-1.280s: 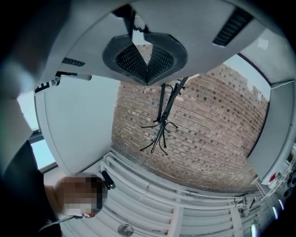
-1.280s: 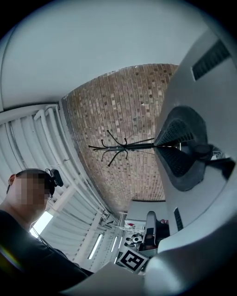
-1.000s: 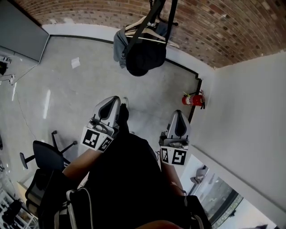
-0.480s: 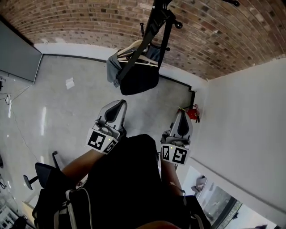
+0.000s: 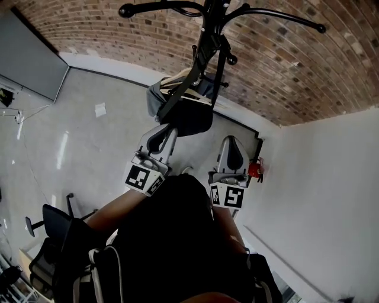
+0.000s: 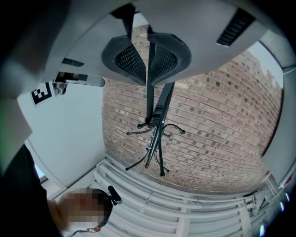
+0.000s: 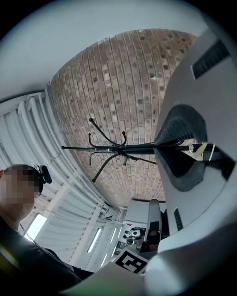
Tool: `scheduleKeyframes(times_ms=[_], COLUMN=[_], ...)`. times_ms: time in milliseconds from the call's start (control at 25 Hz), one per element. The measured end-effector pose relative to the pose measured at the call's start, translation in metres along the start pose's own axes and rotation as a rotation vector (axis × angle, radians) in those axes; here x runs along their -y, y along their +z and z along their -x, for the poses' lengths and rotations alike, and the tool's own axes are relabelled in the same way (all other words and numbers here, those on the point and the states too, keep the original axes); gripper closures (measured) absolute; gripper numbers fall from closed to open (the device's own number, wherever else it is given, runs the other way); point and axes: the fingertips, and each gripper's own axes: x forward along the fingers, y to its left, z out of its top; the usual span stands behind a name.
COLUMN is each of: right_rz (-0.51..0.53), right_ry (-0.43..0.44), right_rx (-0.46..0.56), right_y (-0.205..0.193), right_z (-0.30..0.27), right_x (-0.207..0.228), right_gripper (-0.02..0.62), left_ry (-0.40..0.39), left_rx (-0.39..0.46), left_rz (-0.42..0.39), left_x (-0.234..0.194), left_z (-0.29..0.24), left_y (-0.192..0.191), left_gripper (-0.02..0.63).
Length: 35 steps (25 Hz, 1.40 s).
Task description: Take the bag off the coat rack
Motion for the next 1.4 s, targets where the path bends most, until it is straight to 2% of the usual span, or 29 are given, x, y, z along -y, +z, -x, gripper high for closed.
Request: scheduleKeyframes(times_ms=[160, 360, 440, 480, 640, 880, 1200, 1360, 1400], right_rz=[-0.012, -0.005, -0.003, -0.001, 0.005, 0.023, 0.073, 0.085, 0.085], right_ry=[0.075, 0.123, 0.149, 0.158, 0.162, 0.196, 0.242, 0.241, 0.238], right_rx=[-0.013, -0.053, -0.083, -0.098, -0.133, -0.169, -0.184, -0.194, -0.195], right_y=[-0.004, -0.017, -0.026, -0.031, -0.052, -0.062, -0.074, -0.082, -0.084], right_z=[-0.031, -0.065, -0.076, -0.081, -0.098, -0.130, -0.157, -0.172, -0.177], right_x=[0.014, 0.033, 0.032, 0.032, 0.039, 0.035, 0.018, 0.015, 0.014], right_gripper=[0.574, 0.569, 0.487, 0.466, 0.454, 0.454, 0.454, 0.454, 0.455], left_ry=[0.041, 0.076, 0.096, 0.099, 0.103, 0.143, 0.232, 0.228, 0.234], left_rx=[-0.013, -0.023, -0.024, -0.029, -0.075, -0.143, -0.142, -0.181, -0.192], left_rz=[-0.024, -0.032, -0.050, -0.061, -0.117, -0.125, -0.172, -0.163, -0.155], left_x=[-0.013, -0.027, -0.034, -0.037, -0.050, -0.065, -0.088, -0.086, -0.087], left_z=[-0.024, -0.052, -0.062, -0.068, -0.094, -0.110, -0.130, -0.136, -0.136], left_y=[-0.004, -0.011, -0.015, -0.018, -0.034, -0.058, -0.061, -0.066, -0.066], left_gripper=[0.577, 0.485, 0.472, 0.464, 0.442, 0.437, 0.439, 0.441, 0.462])
